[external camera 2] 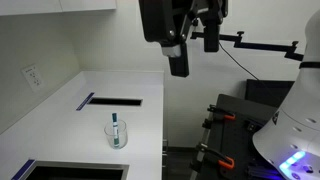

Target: Put the marker on the counter

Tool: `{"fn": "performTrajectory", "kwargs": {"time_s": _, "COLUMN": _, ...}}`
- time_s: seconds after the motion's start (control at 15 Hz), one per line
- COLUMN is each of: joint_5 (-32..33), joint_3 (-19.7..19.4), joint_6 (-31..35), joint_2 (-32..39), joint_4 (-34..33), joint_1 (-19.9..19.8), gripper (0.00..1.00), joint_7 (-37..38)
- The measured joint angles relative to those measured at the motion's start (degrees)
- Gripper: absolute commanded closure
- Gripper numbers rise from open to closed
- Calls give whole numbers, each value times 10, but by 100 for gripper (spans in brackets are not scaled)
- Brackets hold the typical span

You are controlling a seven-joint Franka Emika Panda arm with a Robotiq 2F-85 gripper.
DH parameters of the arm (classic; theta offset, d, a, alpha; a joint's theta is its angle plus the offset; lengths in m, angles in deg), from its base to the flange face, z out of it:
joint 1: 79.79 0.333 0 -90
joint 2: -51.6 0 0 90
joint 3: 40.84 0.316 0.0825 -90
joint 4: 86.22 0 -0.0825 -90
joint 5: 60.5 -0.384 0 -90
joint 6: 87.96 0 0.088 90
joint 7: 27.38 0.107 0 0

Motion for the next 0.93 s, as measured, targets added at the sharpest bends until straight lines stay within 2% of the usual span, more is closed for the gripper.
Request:
{"fn": "performTrajectory", "kwargs": {"time_s": 0.33, "joint_5": 0, "joint_3": 0, "joint_6": 0, "joint_2": 0, "joint_4": 0, "joint_1": 0, "gripper": 0, "joint_7": 0}}
{"fn": "performTrajectory", "kwargs": {"time_s": 0.47, "joint_5": 0, "joint_3": 0, "joint_6": 23, "joint_2": 3, "joint_4": 5, "joint_1": -3, "gripper": 0, "joint_7": 1}}
{"fn": "performTrajectory", "kwargs": {"time_s": 0.6, "joint_5": 0, "joint_3": 0, "joint_6": 92, "joint_2": 17, "joint_4": 26, "joint_1": -11, "gripper": 0, "joint_7": 3}}
{"fn": "performTrajectory", "kwargs": {"time_s": 0.93, "joint_5": 30, "joint_3": 6, "joint_6": 342, "joint_2": 115, "joint_4": 86, "joint_1": -49, "gripper": 0, "joint_7": 59}}
